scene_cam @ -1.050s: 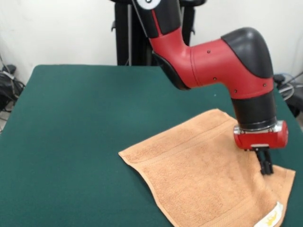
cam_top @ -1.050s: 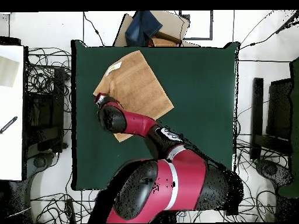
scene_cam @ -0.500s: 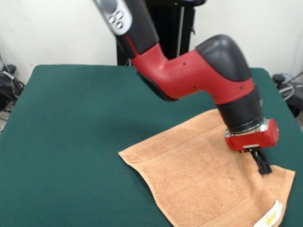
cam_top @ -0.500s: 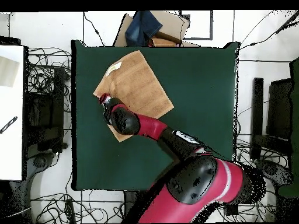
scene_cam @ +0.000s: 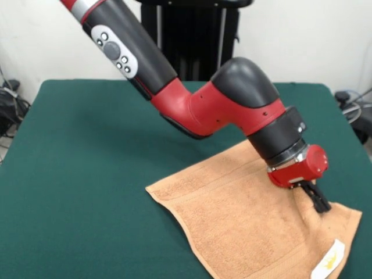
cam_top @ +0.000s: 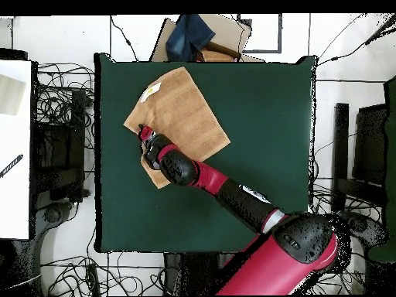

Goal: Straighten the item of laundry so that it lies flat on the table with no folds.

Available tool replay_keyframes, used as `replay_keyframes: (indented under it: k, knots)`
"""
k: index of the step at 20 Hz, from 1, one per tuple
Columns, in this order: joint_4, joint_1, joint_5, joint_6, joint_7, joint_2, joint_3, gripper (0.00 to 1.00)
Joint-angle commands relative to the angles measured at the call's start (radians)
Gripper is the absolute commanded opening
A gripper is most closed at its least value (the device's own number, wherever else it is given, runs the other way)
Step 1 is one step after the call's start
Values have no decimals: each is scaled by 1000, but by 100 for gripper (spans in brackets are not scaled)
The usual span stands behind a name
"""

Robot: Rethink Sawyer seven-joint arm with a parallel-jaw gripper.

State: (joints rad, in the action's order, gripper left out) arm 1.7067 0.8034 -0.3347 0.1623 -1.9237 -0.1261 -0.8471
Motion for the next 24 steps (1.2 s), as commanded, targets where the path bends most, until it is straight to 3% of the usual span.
replay_keyframes:
  k: [1,15,24]
  knots:
    - [-48,5,-72,-119,-16,-167,71,0]
    - [-46,-3,-52,-150,-31,-142,78,0]
    - [-66,12,-70,-155,-12,-190,46,0]
